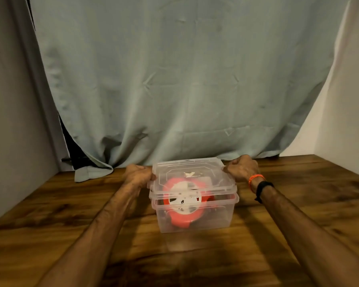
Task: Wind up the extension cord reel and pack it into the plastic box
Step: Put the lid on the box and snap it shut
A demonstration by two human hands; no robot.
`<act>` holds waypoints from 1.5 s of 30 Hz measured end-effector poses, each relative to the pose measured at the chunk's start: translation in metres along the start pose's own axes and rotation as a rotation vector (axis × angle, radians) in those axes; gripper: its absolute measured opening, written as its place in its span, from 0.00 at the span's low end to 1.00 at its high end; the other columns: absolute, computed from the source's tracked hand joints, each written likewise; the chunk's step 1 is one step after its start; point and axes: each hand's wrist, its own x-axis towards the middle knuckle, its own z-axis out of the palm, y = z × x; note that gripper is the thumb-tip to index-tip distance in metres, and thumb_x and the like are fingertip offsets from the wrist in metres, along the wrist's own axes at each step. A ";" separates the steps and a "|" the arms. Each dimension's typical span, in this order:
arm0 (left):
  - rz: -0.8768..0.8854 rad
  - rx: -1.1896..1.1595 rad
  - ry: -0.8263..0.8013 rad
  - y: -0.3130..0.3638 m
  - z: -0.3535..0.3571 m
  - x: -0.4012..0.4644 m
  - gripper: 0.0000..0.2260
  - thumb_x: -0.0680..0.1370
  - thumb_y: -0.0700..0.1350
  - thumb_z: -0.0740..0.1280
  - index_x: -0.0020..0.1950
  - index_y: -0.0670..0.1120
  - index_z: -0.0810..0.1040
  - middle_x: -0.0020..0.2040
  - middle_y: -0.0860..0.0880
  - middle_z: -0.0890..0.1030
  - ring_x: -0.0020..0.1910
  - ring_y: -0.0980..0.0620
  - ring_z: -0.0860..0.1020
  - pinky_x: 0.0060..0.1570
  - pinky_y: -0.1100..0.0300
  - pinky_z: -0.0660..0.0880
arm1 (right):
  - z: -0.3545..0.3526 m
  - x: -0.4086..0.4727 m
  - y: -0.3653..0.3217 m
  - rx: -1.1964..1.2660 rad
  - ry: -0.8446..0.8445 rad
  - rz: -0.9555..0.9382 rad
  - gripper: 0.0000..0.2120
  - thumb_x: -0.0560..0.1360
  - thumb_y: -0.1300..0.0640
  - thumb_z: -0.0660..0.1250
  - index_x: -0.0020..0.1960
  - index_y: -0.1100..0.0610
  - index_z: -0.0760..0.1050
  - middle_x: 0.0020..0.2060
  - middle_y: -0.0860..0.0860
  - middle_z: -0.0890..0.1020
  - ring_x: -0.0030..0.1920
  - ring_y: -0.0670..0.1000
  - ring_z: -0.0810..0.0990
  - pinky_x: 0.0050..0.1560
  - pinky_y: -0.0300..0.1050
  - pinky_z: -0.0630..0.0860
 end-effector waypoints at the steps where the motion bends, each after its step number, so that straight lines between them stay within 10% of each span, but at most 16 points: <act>1: 0.003 0.030 0.006 -0.003 0.000 0.001 0.14 0.64 0.34 0.76 0.48 0.39 0.82 0.42 0.41 0.85 0.41 0.44 0.83 0.40 0.54 0.82 | 0.001 -0.002 0.000 -0.021 -0.003 -0.002 0.10 0.72 0.54 0.72 0.48 0.60 0.85 0.47 0.57 0.86 0.52 0.58 0.81 0.53 0.44 0.76; 6: 0.040 0.109 0.001 -0.012 0.003 0.002 0.10 0.63 0.34 0.76 0.42 0.36 0.84 0.40 0.39 0.85 0.42 0.40 0.84 0.44 0.44 0.82 | 0.004 -0.006 0.004 -0.097 0.016 -0.004 0.10 0.72 0.54 0.72 0.48 0.61 0.85 0.45 0.57 0.86 0.48 0.56 0.82 0.48 0.44 0.78; 11: 0.014 0.129 0.026 -0.013 0.006 -0.008 0.10 0.65 0.34 0.75 0.30 0.41 0.75 0.34 0.43 0.79 0.35 0.45 0.78 0.31 0.58 0.75 | 0.006 -0.010 0.010 -0.116 -0.008 0.023 0.10 0.71 0.53 0.73 0.44 0.60 0.84 0.43 0.56 0.85 0.41 0.53 0.78 0.40 0.41 0.72; 31: -0.083 0.063 0.014 -0.026 0.009 0.000 0.16 0.63 0.36 0.75 0.50 0.42 0.80 0.46 0.43 0.83 0.45 0.43 0.82 0.44 0.46 0.82 | 0.014 -0.004 0.026 0.081 -0.101 0.092 0.03 0.73 0.58 0.72 0.45 0.57 0.80 0.44 0.52 0.80 0.48 0.52 0.77 0.49 0.43 0.74; 36: -0.039 0.067 -0.017 -0.028 0.024 -0.015 0.13 0.76 0.44 0.64 0.59 0.41 0.73 0.56 0.43 0.79 0.53 0.42 0.79 0.49 0.50 0.80 | 0.027 0.002 0.028 0.113 -0.280 0.051 0.13 0.77 0.54 0.65 0.59 0.57 0.79 0.55 0.55 0.83 0.53 0.56 0.82 0.58 0.54 0.79; 45: 0.017 -0.009 -0.033 -0.038 0.030 -0.018 0.09 0.81 0.45 0.59 0.44 0.46 0.75 0.51 0.42 0.80 0.51 0.41 0.79 0.53 0.48 0.78 | 0.035 -0.004 0.038 0.238 -0.347 0.019 0.15 0.81 0.51 0.60 0.64 0.55 0.77 0.55 0.55 0.83 0.52 0.55 0.83 0.56 0.52 0.79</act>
